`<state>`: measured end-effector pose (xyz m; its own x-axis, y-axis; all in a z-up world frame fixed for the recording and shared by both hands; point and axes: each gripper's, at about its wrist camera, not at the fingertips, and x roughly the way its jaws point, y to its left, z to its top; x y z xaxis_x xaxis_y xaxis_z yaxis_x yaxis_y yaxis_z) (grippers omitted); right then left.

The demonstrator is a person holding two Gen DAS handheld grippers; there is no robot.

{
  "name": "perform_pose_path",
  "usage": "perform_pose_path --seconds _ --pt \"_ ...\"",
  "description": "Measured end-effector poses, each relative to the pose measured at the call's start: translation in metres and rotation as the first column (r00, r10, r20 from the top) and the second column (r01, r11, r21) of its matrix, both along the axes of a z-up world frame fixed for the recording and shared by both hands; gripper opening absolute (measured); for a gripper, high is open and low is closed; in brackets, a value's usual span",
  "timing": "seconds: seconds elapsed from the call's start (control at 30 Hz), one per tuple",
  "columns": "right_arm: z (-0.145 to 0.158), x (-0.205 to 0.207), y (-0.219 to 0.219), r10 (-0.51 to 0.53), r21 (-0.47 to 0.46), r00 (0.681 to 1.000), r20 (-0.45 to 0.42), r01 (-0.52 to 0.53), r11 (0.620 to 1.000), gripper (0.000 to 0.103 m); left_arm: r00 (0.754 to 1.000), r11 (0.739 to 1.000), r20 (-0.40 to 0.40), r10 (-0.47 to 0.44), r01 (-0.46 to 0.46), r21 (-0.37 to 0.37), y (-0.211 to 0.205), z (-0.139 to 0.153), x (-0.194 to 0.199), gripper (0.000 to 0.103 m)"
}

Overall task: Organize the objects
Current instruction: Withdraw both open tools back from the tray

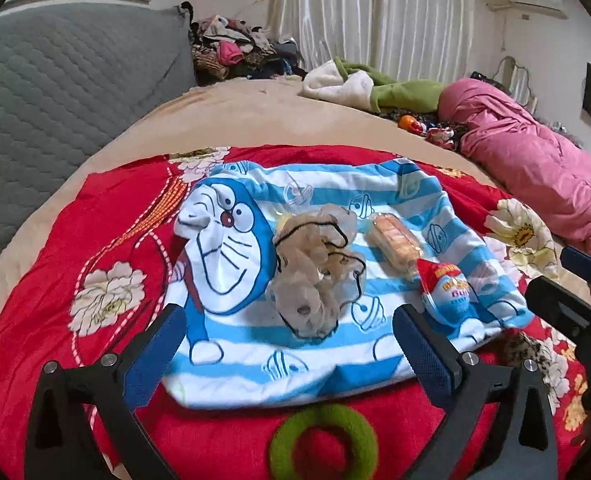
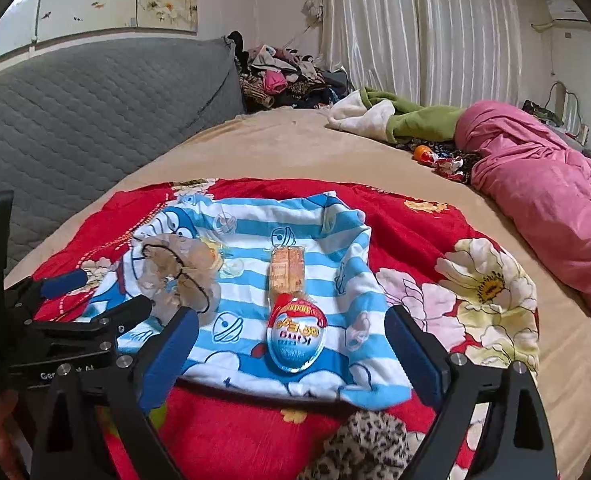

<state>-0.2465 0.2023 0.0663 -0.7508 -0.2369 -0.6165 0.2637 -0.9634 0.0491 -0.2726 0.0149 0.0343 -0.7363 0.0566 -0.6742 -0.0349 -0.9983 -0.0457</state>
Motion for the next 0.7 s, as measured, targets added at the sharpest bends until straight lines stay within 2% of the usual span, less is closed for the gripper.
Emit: perform_pose_path --seconds 0.3,0.4,0.7 --pt "0.027 0.045 0.001 0.016 -0.023 0.999 -0.033 -0.017 1.000 0.095 1.000 1.000 -0.025 -0.004 0.004 0.004 0.001 0.024 0.041 0.103" --pt "0.037 0.059 0.000 0.019 -0.024 0.999 -0.044 -0.020 1.000 0.098 0.999 1.000 -0.042 -0.003 0.004 0.006 0.001 0.038 0.058 0.103" --pt "0.080 0.111 -0.002 0.033 -0.023 0.994 -0.107 -0.036 0.999 0.099 0.994 1.000 -0.109 0.007 -0.006 0.008 -0.004 0.087 0.112 0.103"
